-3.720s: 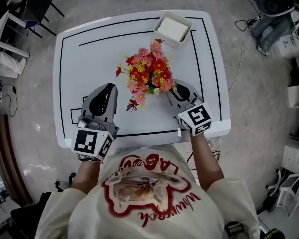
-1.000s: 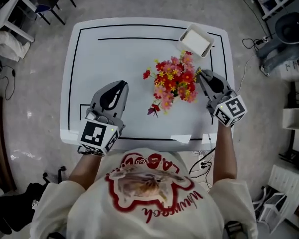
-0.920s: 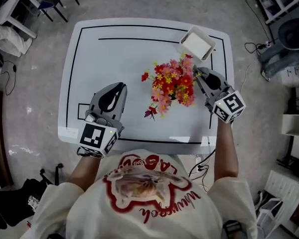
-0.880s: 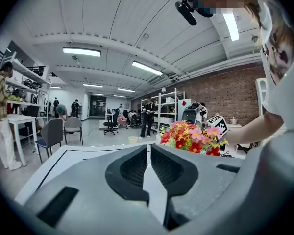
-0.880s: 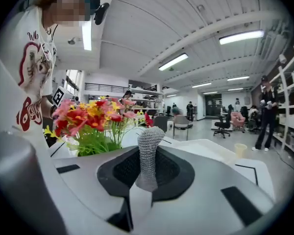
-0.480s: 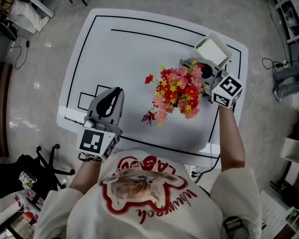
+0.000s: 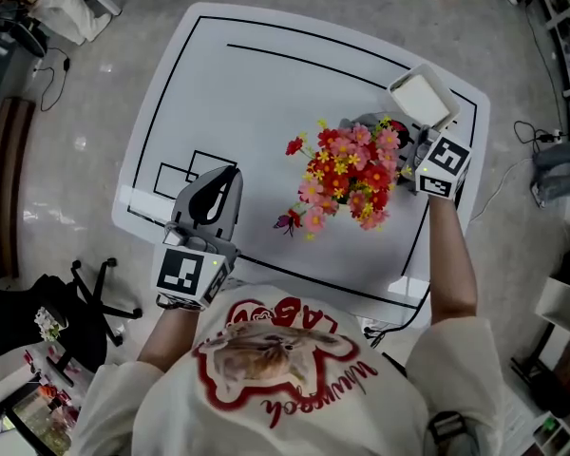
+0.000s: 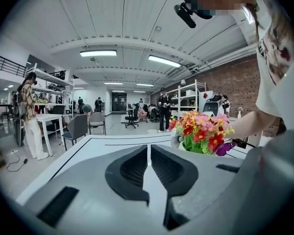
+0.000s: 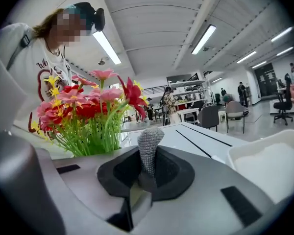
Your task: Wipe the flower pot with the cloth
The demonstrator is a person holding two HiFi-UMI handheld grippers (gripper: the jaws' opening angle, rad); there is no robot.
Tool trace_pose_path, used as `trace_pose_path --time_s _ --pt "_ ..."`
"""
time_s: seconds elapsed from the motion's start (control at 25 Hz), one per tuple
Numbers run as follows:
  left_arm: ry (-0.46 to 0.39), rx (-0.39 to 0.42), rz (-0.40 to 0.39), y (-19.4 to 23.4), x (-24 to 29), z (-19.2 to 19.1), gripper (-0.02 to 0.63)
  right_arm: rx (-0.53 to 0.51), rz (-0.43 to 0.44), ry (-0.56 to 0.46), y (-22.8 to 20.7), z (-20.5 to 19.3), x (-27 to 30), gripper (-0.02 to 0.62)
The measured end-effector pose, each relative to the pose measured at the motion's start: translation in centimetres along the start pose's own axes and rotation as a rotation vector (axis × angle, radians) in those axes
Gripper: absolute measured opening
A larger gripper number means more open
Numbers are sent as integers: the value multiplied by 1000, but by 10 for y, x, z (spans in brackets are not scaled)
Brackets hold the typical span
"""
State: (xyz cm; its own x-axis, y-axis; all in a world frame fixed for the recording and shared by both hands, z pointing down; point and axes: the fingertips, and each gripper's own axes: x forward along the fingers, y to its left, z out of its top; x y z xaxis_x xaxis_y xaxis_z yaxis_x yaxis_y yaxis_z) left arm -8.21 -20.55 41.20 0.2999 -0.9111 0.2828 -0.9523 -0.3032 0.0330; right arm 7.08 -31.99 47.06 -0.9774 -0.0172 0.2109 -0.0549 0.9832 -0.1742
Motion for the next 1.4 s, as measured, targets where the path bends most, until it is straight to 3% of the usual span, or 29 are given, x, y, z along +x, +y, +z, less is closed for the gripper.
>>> trace_pose_path --time_s 0.24,0.56,1.12,1.28,1.4 --pt "-11 0 6 5 1 1 26 7 -33 14 2 -6 -8 41" --pt "-21 37 -34 8 1 8 26 28 -141 -3 7 -11 -25 41" --pt "-18 58 -177 -8 8 9 25 74 -285 -65 34 -10 -52 41" --pt "19 71 -203 -6 6 7 26 85 -341 -42 39 -20 -58 41" --pt "-18 69 -219 -4 8 11 25 104 -387 -46 43 -28 -61 41"
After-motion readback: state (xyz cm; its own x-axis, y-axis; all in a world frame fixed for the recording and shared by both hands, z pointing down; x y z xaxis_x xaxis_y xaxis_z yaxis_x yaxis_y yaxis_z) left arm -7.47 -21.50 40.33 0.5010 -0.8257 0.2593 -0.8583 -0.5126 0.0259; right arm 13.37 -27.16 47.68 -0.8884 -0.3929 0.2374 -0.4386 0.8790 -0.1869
